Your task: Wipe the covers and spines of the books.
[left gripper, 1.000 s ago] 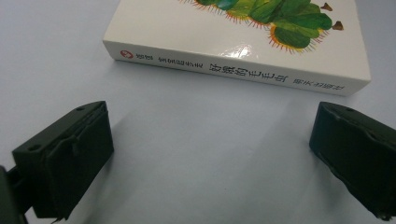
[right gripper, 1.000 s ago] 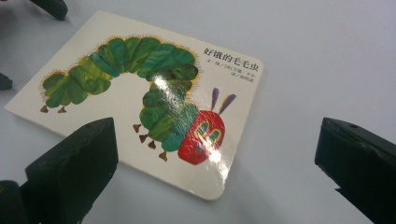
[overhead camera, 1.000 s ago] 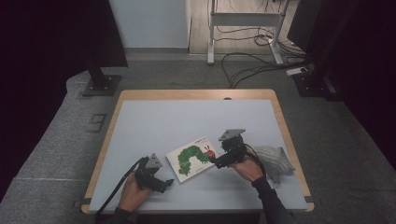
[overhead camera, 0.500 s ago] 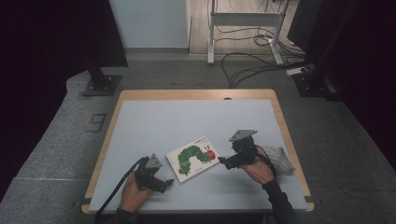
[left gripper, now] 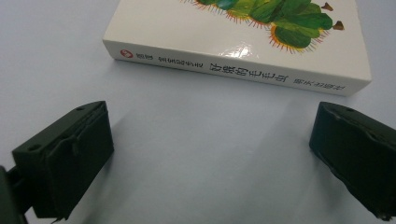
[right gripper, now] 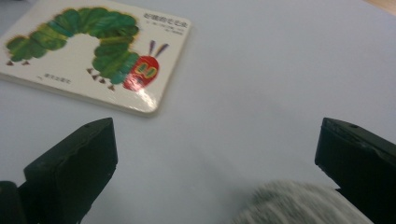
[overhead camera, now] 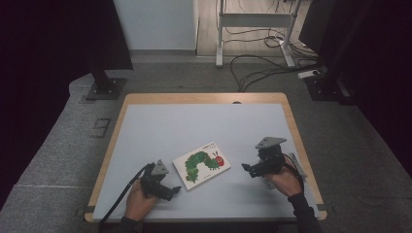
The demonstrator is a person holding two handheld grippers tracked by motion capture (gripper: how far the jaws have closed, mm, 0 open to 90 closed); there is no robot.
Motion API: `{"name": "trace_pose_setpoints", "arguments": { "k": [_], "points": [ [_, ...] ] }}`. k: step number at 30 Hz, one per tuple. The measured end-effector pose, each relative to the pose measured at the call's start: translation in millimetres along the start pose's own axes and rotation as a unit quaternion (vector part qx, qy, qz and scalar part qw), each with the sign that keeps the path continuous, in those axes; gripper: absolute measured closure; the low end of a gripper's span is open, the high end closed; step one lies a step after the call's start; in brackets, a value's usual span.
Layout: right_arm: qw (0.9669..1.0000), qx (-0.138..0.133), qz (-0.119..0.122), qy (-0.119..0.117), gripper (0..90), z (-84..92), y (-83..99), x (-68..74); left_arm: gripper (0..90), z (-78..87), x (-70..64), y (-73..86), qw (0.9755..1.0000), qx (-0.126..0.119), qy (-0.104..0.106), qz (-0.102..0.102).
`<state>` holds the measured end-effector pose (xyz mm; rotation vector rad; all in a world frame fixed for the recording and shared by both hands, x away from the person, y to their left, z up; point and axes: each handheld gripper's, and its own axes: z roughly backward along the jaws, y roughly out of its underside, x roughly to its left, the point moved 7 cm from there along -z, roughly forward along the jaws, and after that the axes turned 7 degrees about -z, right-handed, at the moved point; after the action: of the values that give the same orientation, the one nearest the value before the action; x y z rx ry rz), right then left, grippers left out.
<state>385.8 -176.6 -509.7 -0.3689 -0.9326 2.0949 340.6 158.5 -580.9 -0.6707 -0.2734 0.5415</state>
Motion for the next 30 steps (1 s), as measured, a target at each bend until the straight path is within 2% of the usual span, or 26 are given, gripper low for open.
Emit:
{"name": "trace_pose_setpoints", "arguments": {
  "k": [11, 17, 24, 27, 30],
  "points": [
    [0.9977, 0.002, -0.036, 0.057, 0.0, 27.7, 24.9, -36.0, 0.0, 0.0, 0.1, 0.0, 1.0, 0.0, 0.0, 0.0],
    [0.9949, 0.016, -0.06, 0.079, 0.0, 29.5, 43.4, -54.8, 0.0, 0.0, 0.1, 0.0, 1.0, 0.0, 0.0, 0.0],
    [0.9921, 0.036, -0.078, 0.091, 0.0, 20.9, 64.2, -69.3, 0.0, 0.0, 0.1, 0.0, 1.0, 0.0, 0.0, 0.001],
    [0.9913, 0.039, -0.094, 0.083, 0.0, 14.7, 71.8, -72.9, 0.0, -0.1, 0.1, 0.0, 1.0, 0.0, 0.0, 0.001],
    [0.991, 0.042, -0.106, 0.071, 4.7, 7.0, 79.7, -73.5, 0.0, -0.1, 0.1, 0.0, 1.0, 0.0, 0.0, 0.0]
  ]
}}
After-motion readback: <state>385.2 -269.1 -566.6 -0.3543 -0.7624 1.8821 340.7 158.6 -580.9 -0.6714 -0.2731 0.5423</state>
